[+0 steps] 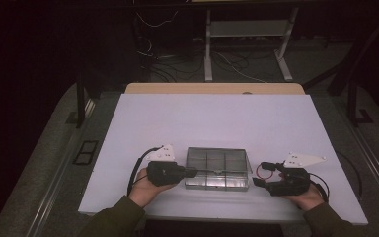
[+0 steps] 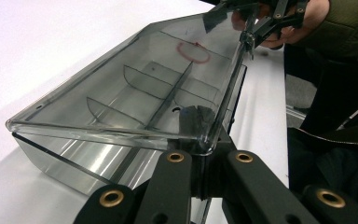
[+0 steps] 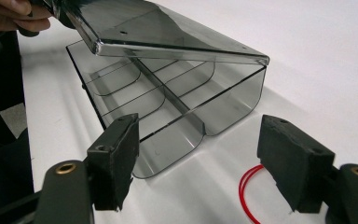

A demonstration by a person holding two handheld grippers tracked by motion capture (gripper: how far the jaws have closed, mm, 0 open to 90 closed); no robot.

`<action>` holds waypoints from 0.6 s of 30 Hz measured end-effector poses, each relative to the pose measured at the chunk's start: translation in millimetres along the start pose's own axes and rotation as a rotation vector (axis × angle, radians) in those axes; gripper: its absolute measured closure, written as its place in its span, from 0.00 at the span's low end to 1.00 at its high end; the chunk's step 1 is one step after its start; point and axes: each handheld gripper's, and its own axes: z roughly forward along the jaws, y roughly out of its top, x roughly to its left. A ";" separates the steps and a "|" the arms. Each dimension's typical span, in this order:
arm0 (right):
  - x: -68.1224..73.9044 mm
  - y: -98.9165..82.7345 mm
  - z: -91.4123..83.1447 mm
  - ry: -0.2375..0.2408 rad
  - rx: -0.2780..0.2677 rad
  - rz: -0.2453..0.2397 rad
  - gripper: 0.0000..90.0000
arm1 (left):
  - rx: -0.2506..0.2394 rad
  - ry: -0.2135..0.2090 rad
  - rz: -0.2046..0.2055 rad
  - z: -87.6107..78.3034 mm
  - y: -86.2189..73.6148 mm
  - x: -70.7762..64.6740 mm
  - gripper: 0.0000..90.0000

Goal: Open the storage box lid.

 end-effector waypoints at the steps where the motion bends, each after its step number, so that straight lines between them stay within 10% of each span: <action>1: 0.0 0.1 0.0 0.000 -0.001 0.000 0.32 | 0.001 0.002 -0.001 0.2 0.1 0.2 0.99; 18: 1.2 0.6 -0.2 0.014 -0.005 0.001 0.32 | -0.022 0.008 0.026 -1.8 8.4 5.0 0.99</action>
